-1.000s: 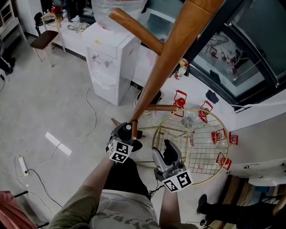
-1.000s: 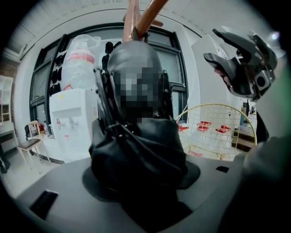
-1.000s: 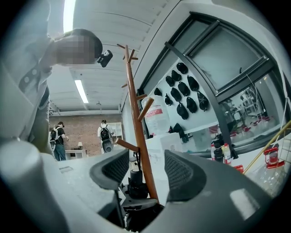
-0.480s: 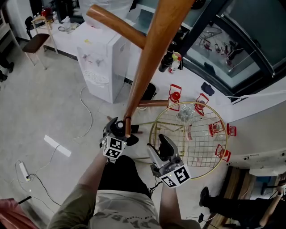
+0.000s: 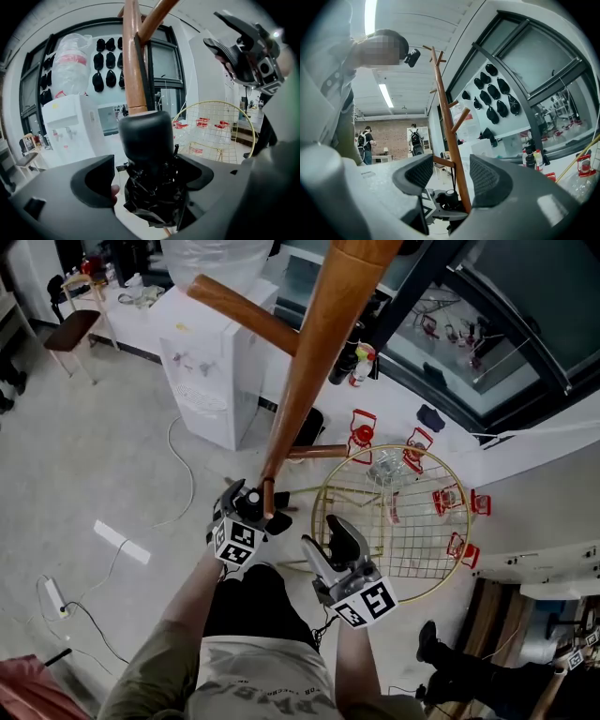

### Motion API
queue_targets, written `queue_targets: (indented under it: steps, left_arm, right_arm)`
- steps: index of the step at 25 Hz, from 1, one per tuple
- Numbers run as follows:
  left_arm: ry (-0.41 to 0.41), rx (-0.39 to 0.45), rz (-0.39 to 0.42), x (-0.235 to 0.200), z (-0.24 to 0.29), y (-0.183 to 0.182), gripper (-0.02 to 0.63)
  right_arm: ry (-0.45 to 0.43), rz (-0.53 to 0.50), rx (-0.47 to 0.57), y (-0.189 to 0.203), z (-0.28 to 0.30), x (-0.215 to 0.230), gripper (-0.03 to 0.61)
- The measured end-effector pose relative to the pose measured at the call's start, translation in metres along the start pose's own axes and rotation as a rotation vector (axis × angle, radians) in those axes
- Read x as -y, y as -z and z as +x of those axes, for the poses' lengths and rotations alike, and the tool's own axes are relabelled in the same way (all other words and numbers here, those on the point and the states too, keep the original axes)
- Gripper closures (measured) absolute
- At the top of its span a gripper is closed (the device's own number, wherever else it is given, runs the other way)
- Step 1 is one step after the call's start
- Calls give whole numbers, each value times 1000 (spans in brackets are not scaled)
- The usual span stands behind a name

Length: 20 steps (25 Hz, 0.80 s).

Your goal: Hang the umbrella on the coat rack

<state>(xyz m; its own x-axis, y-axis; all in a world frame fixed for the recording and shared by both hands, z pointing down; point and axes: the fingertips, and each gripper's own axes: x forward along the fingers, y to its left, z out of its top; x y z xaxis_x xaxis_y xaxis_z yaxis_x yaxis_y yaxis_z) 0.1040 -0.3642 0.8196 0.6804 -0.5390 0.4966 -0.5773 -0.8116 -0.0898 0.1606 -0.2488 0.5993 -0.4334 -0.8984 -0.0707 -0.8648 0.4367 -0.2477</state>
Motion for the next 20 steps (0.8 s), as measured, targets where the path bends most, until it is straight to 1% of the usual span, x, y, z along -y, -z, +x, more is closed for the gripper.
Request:
queue_targets:
  steps: [4, 8, 10, 12, 14, 17, 20]
  left_arm:
    - [-20, -1, -8, 0, -24, -5, 204]
    - [-4, 11, -18, 6, -66, -30, 202]
    - [1, 37, -47, 7, -96, -52, 202]
    - [-3, 71, -81, 8, -131, -79, 204]
    - [-13, 98, -97, 8, -166, -106, 204]
    - [-38, 175, -116, 4, -214, -151, 204]
    - [-62, 266, -133, -2, -256, -195, 204]
  right_arm:
    - [19, -1, 1, -17, -3, -9, 347]
    - [45, 2, 12, -43, -4, -24, 347]
    - [90, -7, 14, -61, -5, -32, 347]
    - [160, -23, 19, -80, -10, -37, 347]
    - [205, -23, 30, -100, -14, -46, 347]
    - [218, -29, 40, -126, -17, -64, 347]
    - [217, -68, 43, -147, -19, -83, 347]
